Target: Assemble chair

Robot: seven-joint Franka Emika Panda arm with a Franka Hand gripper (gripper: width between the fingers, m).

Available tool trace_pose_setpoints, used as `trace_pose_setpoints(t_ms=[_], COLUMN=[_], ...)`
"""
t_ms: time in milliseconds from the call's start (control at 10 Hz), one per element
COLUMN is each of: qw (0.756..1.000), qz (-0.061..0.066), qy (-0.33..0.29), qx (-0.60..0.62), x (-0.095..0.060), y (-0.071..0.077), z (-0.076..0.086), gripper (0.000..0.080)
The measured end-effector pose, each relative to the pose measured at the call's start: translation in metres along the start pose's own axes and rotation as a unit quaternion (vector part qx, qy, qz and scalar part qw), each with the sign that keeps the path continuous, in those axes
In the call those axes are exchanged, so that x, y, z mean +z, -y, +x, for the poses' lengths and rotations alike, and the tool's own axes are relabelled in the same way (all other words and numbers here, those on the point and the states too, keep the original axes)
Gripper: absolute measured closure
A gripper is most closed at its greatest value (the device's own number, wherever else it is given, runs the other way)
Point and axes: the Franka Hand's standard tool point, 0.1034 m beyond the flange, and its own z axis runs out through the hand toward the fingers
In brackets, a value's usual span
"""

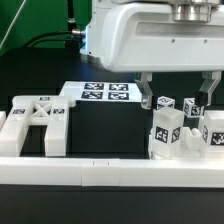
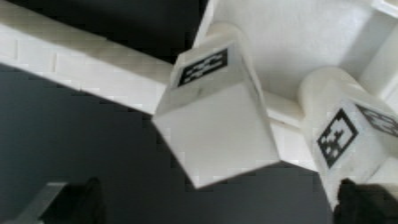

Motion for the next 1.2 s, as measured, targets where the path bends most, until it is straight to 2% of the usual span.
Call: trace_pose_setpoints(t_ms=[100, 200, 400, 500, 800, 1000, 1200], qw=[1.000, 1.000, 0.995, 0.996, 0.997, 0.993, 0.984], qz=[-0.001, 0.005, 0.033, 0.029, 0.025, 0.029, 0.031], qy=[-0.001, 0.014, 0.088, 0.073, 0.074, 0.064, 0.057], qx=[0.001, 0.008, 0.031, 0.034, 0.027, -0.096, -0.169], x=[0.000, 0.001, -0.001, 0.000, 0.001, 0.002, 0.005], y=[-0.001, 0.003, 0.017, 0.015, 0.011, -0.004, -0.005], z=[0.000, -0.004, -0.009, -0.004, -0.007, -0.008, -0.008], gripper=[0.0151, 0.0151, 0.0151, 0.0151, 0.0151, 0.0151, 0.0151])
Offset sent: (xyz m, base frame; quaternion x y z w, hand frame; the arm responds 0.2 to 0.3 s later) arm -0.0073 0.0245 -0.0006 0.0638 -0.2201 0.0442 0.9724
